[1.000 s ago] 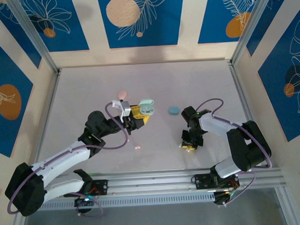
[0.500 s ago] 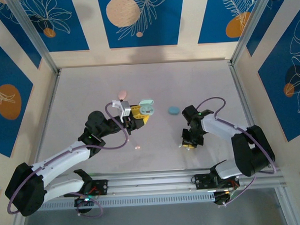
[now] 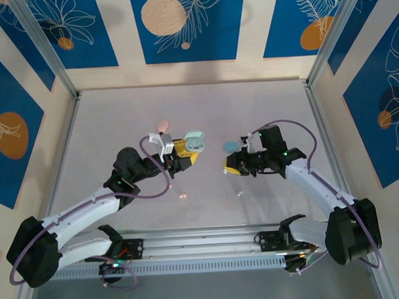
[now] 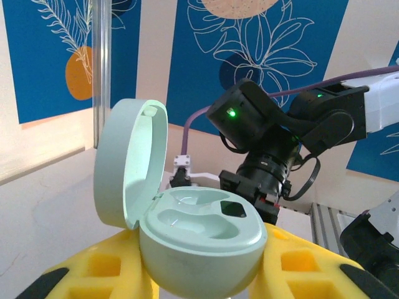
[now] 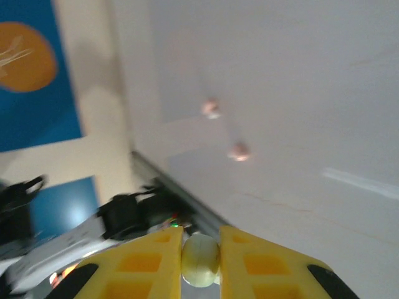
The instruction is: Insert the wireless bluetooth earbuds into the charging case
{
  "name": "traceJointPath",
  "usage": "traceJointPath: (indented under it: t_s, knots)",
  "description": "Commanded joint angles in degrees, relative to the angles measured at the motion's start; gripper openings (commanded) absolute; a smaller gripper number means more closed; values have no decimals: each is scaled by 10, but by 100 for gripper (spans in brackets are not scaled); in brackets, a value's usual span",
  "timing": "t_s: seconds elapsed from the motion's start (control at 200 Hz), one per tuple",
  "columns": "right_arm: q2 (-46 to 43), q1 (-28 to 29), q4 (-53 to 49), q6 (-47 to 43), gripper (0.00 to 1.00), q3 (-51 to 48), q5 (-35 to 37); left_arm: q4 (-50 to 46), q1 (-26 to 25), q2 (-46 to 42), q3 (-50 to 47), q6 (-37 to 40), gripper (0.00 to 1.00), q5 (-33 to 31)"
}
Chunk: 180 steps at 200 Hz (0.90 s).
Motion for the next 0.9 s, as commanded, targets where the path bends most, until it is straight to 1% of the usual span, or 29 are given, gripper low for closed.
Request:
traceJointPath:
  t_s: [0.0,0.07,0.205,0.34,0.505,0.74,0.895]
  knots:
    - [28,-3,87,33,22,34,-169,-3,-4,-17,-1,18,33,-10]
    - [45,-5,104,43,22,52,-199,-7,-4,-20,-2,22,33,-12]
    - [66,-7,178,88,22,63,-252,-17,-4,-22,0,32,33,-15]
    - [80,-6,210,115,23,74,-278,-21,-4,-21,0,37,33,-16]
    - [81,-6,209,123,22,82,-275,-24,-4,-18,2,40,33,-14]
    - [81,-6,201,144,22,85,-248,-32,-4,-18,4,46,33,-12]
    - [81,-8,198,183,23,84,-224,-42,-4,-20,5,52,33,-12]
